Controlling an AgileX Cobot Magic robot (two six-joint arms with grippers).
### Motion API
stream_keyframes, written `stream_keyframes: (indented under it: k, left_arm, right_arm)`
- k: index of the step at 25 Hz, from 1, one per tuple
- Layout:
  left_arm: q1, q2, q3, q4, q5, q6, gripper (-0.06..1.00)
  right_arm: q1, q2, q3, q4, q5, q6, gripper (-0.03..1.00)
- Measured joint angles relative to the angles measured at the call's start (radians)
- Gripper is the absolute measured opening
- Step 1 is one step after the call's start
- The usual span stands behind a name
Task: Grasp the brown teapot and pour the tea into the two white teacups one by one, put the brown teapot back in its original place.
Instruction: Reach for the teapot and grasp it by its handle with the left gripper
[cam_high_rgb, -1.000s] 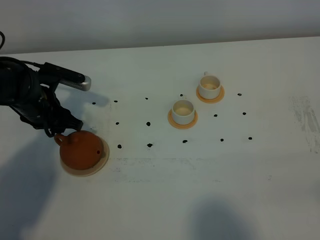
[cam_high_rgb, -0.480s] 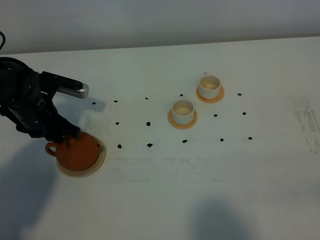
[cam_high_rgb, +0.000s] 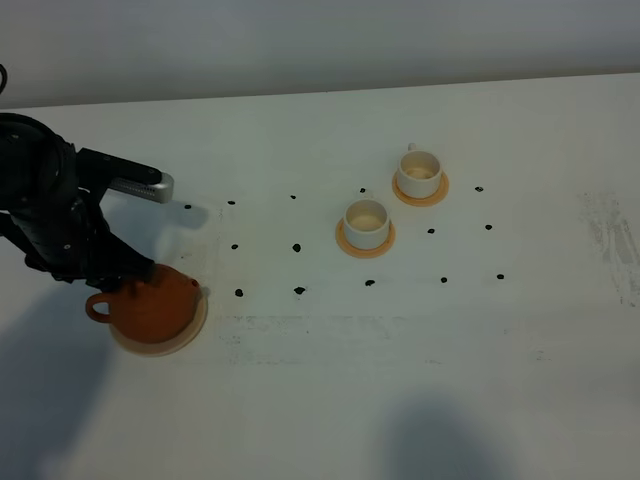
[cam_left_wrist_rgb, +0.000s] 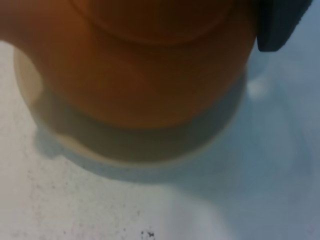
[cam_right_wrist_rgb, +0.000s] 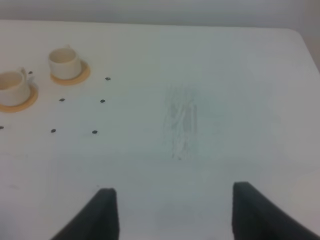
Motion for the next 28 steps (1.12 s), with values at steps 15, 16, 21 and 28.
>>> stream_keyframes:
  k: [15,16,21,28]
  left_arm:
    - [0.0,-0.009,0.0,-0.005,0.079,-0.048,0.46]
    - [0.0,-0.009,0.0,-0.004,0.085,-0.049,0.46]
    - [0.004,-0.009,0.0,-0.003,0.137,-0.051,0.46]
    - [0.01,-0.009,0.0,-0.008,0.167,-0.052,0.46]
  right_arm:
    - [0.0,0.0,0.0,0.0,0.0,0.0,0.48]
    - [0.0,0.0,0.0,0.0,0.0,0.001,0.48]
    - [0.0,0.0,0.0,0.0,0.0,0.0,0.48]
    - [0.0,0.0,0.0,0.0,0.0,0.0,0.48]
